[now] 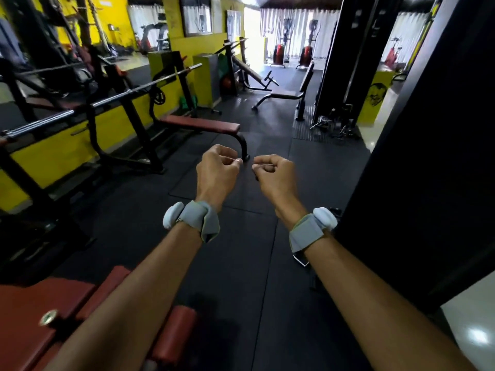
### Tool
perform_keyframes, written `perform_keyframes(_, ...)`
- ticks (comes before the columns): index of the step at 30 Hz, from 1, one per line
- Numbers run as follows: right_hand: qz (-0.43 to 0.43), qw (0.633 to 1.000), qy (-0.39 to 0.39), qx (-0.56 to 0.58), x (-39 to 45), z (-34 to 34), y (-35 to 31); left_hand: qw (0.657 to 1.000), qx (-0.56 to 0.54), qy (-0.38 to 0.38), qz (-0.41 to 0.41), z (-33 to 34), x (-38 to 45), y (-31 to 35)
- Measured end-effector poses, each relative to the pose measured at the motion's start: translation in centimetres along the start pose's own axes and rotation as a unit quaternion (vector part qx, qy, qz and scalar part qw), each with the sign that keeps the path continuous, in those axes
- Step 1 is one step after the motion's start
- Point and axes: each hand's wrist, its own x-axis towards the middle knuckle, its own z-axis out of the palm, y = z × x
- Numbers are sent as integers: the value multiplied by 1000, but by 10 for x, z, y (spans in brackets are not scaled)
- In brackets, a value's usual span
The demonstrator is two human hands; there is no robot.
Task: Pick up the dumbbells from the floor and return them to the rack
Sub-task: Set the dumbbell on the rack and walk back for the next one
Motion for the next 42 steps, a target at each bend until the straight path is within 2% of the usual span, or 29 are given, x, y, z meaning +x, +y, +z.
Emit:
perform_keyframes(3,10,999,33,-11,67,20,14,1000,12,-26,9,28,68,-2)
perform_keyframes(7,10,999,37,-10,135,37,29,999,8,-43,22,66,138,-7)
perform_keyframes(16,7,999,51,-5,328,72,88,999,8,-39,36,165,305,-33)
perform_keyframes(20,-4,999,38,9,424,88,105,1000,3,-25,18,211,386,-34)
perform_keyframes(24,-30,999,-14,-4,515,103,113,1000,-8,11,1,248,469,-32)
perform_keyframes(31,-40,998,-38,5,657,142,154,999,-3,33,-13,308,598,-54)
perform_keyframes(39,-27,999,-27,-20,839,193,225,999,-25,11,-16,405,783,-118)
perform_keyframes(42,2,1000,-11,-18,921,204,238,999,-36,-20,-24,444,868,-128)
